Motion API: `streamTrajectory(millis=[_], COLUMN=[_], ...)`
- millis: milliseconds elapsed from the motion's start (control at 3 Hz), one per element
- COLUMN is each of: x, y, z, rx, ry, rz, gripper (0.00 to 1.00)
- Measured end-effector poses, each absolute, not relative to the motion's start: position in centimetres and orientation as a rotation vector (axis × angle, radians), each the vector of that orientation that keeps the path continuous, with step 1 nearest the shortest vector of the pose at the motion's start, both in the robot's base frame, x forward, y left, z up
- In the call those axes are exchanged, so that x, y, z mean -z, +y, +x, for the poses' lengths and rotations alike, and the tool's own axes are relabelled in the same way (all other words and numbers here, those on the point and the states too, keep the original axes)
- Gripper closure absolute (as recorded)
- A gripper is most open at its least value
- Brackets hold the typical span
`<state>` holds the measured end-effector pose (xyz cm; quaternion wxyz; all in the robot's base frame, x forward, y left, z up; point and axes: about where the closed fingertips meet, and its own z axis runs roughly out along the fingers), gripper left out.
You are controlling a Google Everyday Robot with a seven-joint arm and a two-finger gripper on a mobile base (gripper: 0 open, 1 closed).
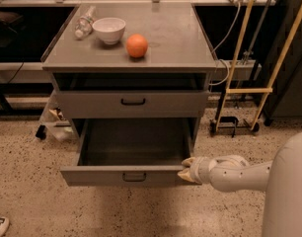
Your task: Open middle drawer
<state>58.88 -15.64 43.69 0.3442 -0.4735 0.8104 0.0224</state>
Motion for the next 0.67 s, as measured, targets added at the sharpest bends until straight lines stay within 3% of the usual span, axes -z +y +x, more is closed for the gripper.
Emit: streamTrajectory(millis=[667], x=[-43.67], y=[-15.74], z=[57.62], rx=[-0.067], ry=[2.103], rz=[-1.241], gripper=[1.00])
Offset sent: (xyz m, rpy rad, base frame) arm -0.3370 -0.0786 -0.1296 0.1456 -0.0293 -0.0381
